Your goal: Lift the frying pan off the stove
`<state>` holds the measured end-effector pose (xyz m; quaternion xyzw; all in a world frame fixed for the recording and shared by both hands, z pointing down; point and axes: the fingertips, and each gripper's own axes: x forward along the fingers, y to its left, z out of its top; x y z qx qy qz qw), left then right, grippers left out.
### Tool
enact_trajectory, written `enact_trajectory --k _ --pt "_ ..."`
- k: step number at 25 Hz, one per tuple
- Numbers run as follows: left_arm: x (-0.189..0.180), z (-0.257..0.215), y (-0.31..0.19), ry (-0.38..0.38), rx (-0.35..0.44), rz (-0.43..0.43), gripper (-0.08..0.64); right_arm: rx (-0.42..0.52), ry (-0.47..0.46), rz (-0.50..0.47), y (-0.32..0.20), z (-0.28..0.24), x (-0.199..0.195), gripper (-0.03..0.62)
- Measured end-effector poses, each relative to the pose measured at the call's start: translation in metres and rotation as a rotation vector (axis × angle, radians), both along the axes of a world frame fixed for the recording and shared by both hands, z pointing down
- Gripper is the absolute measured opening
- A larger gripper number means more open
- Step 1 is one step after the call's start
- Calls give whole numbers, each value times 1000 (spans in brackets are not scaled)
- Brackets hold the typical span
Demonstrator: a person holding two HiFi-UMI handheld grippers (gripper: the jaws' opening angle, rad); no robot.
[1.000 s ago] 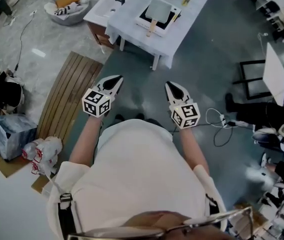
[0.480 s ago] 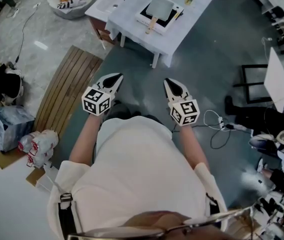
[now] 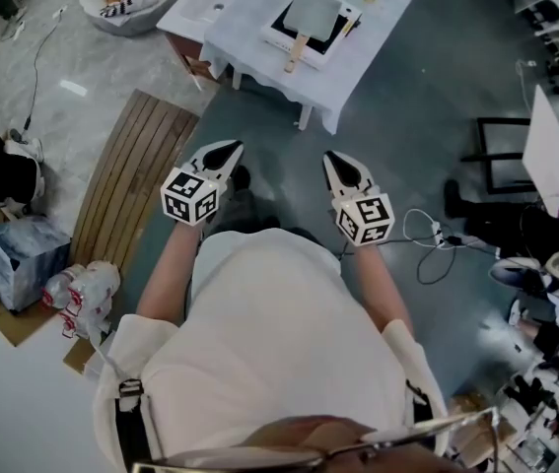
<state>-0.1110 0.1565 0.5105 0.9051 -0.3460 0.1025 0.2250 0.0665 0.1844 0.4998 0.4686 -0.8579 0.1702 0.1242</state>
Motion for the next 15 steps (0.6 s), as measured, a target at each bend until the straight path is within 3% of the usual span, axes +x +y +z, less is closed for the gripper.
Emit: enact_trajectory --k 15 --pt "-12 15 -151 11 -57 127 31 -61 20 98 -128 14 -17 37"
